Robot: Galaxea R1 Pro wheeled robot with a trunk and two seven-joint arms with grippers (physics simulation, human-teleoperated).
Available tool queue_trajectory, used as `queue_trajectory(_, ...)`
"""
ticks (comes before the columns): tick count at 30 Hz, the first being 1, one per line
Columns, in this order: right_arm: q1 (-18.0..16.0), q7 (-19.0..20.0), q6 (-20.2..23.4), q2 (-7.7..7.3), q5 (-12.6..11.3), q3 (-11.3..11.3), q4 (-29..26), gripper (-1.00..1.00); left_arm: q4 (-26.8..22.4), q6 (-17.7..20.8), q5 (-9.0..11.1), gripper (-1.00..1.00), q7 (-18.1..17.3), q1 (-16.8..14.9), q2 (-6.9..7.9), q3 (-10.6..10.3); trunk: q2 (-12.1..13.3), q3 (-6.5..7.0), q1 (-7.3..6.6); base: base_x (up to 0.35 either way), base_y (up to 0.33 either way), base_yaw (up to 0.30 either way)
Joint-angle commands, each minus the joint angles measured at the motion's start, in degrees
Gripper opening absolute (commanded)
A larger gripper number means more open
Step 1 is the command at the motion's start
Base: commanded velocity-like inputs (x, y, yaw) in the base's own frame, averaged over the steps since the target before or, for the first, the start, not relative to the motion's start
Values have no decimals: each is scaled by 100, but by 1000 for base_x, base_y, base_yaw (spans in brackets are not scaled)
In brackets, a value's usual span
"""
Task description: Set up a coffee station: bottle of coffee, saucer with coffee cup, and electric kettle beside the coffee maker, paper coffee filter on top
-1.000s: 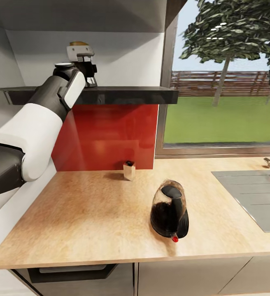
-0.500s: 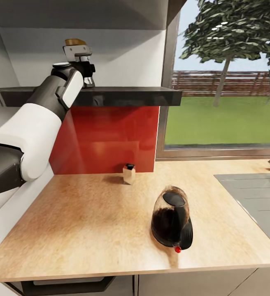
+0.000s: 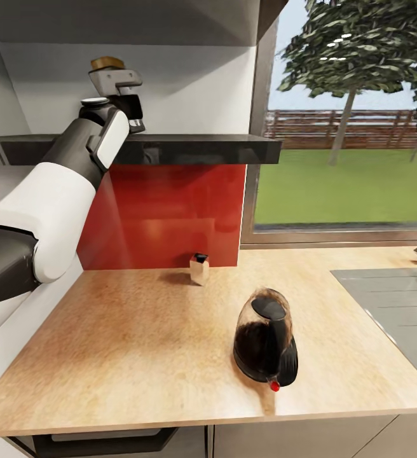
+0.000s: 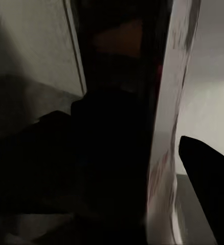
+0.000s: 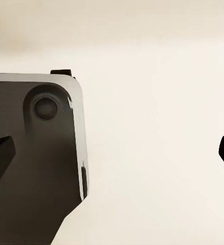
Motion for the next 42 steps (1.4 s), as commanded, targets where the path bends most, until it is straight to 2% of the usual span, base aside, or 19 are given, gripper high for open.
queue_trajectory(1,-3,-4,-18,3,60,-41,1,100,-8,22,52,-100,52,-6,3,-38,-12,-12,3,0,0,0)
queue_trajectory(24,-3,5,-7,11,51,-49,-8,100,-46,124,82,-100,12,-20,-28,-37,-12,-12,3,0,0,-2)
queue_trajectory(32,-3,6,0,11,43,-50,-8,100,-46,178,94,-100,8,-54,-69,-38,-12,-12,3,0,0,-206)
queue_trajectory(42,-3,6,0,11,42,-50,-8,100,-46,181,93,-100,8,-44,-45,-27,-12,-12,3,0,0,-260)
